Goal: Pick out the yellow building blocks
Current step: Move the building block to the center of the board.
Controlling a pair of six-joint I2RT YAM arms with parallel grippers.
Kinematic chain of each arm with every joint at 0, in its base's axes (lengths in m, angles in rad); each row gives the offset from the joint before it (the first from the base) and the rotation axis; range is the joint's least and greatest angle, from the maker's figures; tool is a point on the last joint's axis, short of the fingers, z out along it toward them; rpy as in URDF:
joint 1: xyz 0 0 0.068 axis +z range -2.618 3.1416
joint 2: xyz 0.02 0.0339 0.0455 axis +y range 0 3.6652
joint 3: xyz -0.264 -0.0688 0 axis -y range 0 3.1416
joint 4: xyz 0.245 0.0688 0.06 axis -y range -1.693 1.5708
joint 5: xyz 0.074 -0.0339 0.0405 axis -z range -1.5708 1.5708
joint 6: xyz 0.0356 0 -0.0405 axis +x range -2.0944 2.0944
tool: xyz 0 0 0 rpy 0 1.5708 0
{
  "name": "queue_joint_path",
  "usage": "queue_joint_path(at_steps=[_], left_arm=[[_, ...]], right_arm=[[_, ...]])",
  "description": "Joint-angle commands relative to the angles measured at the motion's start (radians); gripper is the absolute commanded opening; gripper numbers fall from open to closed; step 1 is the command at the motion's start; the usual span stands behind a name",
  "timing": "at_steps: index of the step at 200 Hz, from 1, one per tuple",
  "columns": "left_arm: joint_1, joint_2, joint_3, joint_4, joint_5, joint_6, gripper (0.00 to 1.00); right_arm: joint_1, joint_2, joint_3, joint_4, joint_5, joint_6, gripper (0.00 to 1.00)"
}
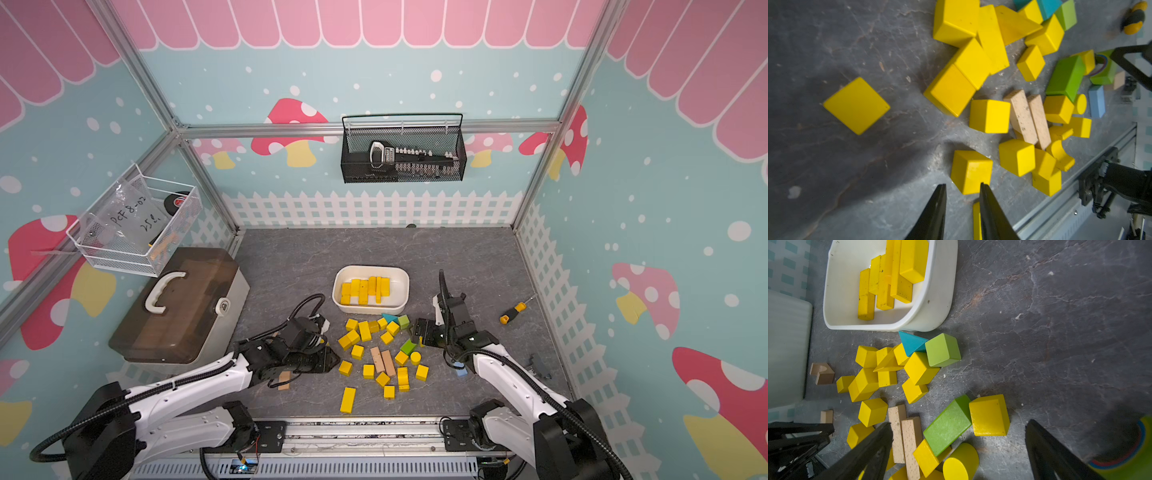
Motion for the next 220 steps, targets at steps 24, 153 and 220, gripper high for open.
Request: queue_joint_path(at_steps=[24, 153, 220], left_arm=[[-0.151, -0.04, -0.049, -0.088, 0.04, -0.098, 0.31], [-0.488, 0.165, 0.028, -0.027, 0.119, -0.236, 0.31], [-0.414, 0.339, 0.069, 0.053, 0.062, -0.186, 0.29]], right_arm=[[-0.002, 0.003, 0.023, -0.006, 0.0, -0.008, 0.99], [-0.002, 0.01, 0.026, -0.008, 0.001, -0.005, 0.99], [-0.002, 0.007, 0.025, -0.01, 0.002, -0.007, 0.99]])
